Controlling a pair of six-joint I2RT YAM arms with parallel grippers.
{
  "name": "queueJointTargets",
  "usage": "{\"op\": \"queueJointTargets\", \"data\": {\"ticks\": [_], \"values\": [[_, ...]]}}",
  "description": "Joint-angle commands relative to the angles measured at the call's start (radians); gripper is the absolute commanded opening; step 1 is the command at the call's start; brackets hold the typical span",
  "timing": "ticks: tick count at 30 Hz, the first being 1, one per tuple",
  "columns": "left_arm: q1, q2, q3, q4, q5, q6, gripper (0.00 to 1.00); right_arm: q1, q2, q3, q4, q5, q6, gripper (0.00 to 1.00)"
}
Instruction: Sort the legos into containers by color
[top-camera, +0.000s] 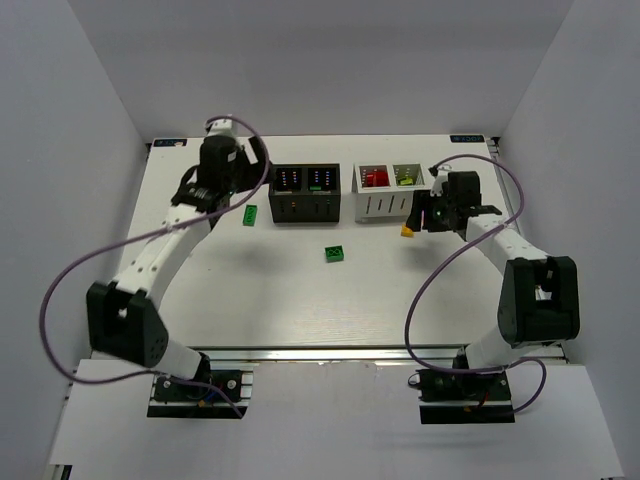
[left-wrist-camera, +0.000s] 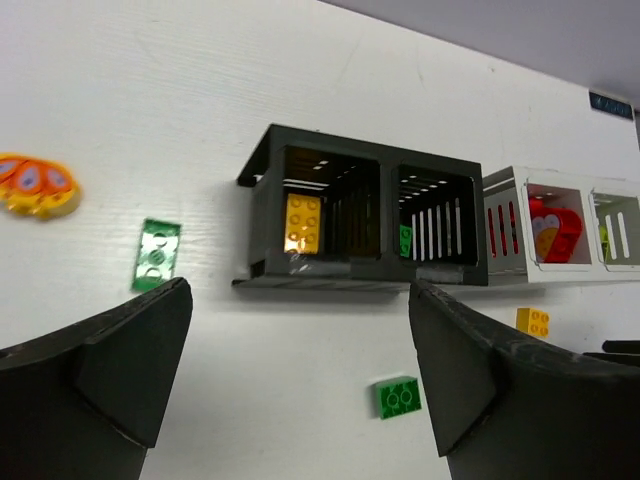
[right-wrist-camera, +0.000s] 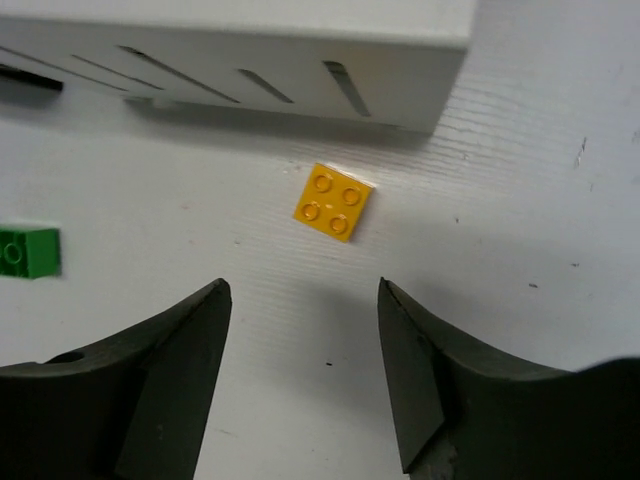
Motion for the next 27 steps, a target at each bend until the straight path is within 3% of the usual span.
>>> {"op": "queueJointTargets", "data": {"ticks": [1, 9, 17, 21, 27], "values": [[0.021, -0.169, -0.133, 0.005, -0.099, -0.05, 0.98, 0.019, 0.018, -0.036, 0.101, 0.108, 0.074, 0.68], [0.038, -0.402, -0.402, -0.113, -0.181, -0.136, 0.98, 0.054, 0.125, -0.042, 0.251, 0.15, 0.117, 0.71], [0.04, -0.688, -0.688, -0.103, -0.217, -0.346, 0.98, 0.065, 0.207, -0.022, 0.307, 0.236, 0.165, 0.68], [0.04, -0.8, -0.726, -0.148, -0.256, -0.366, 0.98, 0.077, 0.233, -0.01, 0.304, 0.255, 0.181, 0.66], [0.04, -0.827, -0.73, -0.185, -0.277, -0.378, 0.98, 0.1, 0.248, 0.009, 0.284, 0.282, 0.201, 0.64]]}}
